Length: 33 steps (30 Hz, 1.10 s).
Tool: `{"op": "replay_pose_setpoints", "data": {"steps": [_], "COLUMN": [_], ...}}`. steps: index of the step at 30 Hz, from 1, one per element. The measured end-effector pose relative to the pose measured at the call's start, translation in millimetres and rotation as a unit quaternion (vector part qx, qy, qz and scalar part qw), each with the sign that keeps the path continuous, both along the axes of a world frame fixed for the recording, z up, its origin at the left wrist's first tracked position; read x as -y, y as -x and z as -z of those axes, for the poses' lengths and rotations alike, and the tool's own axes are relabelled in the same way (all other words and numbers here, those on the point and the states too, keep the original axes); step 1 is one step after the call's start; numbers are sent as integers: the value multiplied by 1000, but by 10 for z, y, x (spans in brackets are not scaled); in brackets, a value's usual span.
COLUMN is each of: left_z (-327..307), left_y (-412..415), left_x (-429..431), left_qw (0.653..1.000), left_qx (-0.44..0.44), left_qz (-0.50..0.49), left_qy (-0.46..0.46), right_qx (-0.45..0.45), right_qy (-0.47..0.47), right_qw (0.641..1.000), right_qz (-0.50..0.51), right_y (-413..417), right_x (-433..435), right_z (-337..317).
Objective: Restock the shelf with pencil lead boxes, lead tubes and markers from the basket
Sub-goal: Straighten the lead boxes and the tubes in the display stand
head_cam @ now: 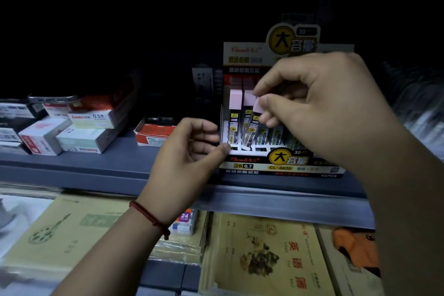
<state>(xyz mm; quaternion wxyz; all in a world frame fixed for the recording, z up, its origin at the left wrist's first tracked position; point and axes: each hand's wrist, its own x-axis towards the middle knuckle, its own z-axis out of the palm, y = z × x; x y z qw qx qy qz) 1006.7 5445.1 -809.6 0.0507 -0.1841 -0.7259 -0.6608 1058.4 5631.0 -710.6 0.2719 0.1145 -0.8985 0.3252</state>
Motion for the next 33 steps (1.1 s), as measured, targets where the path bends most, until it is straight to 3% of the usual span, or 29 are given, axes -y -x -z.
{"op": "replay_pose_setpoints", "data": {"steps": [13,22,33], "left_z": [-5,-15,-1], "left_y": [-23,-27,-18], "left_x": [-3,-15,-13], "left_qw": [1000,1000,1000], "left_qx": [6,-5,4], "left_qz": [-4,1,4], "left_qy": [11,14,4], "right_qx": [-44,-62,-91], "right_qy": [-115,-100,-79], "right_qw": [992,992,993], "right_qz": [5,-39,3], "right_y": [45,161,56], "right_x": [71,241,1], "right_z": [48,186,96]}}
